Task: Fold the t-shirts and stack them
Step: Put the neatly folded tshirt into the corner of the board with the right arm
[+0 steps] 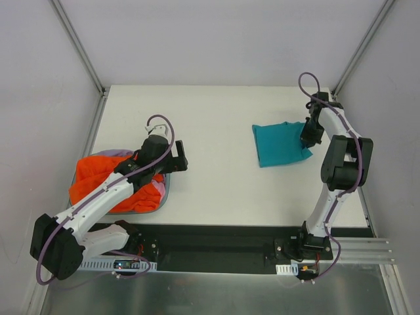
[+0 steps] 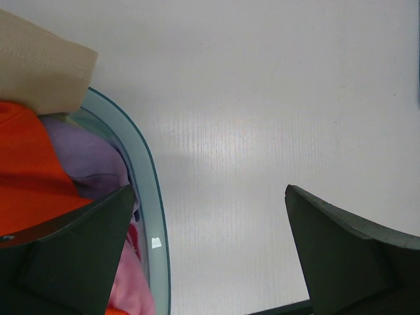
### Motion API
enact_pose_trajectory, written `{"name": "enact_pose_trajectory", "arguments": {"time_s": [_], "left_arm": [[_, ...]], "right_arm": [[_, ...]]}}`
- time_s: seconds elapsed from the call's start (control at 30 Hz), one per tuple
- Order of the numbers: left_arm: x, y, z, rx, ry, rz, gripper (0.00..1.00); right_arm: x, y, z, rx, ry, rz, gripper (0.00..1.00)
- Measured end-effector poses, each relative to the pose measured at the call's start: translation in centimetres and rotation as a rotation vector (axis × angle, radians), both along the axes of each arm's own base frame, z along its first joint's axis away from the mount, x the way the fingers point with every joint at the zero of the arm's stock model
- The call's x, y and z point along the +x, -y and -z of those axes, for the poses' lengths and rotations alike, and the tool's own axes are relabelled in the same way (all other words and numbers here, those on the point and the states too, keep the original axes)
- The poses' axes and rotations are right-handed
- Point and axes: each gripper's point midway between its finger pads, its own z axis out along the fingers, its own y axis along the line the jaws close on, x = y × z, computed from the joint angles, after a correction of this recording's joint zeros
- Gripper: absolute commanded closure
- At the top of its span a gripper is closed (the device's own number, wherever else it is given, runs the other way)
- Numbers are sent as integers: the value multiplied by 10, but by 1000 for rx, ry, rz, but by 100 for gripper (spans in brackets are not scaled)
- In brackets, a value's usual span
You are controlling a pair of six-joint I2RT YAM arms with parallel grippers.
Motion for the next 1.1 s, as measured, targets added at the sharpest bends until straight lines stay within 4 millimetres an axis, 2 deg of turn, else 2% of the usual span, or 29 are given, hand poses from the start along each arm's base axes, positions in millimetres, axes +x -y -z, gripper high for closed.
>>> {"name": "enact_pose_trajectory", "arguments": {"time_s": [0.23, 0.4, 0.6, 0.77, 1.1], "left_arm": [[1, 3, 9, 14, -33, 36, 1], [5, 3, 10, 13, -39, 42, 1], [10, 4, 8, 8, -36, 38, 1], [10, 5, 8, 4, -39, 35, 1], [10, 10, 10, -15, -59, 37, 1]], "right_arm": [[40, 53, 10, -70, -20, 69, 99], [61, 83, 21, -107, -31, 105, 99], [86, 111, 28, -126, 0, 133, 99], [110, 126, 28, -128, 50, 142, 99], [107, 143, 30, -68, 71, 199, 96]]}}
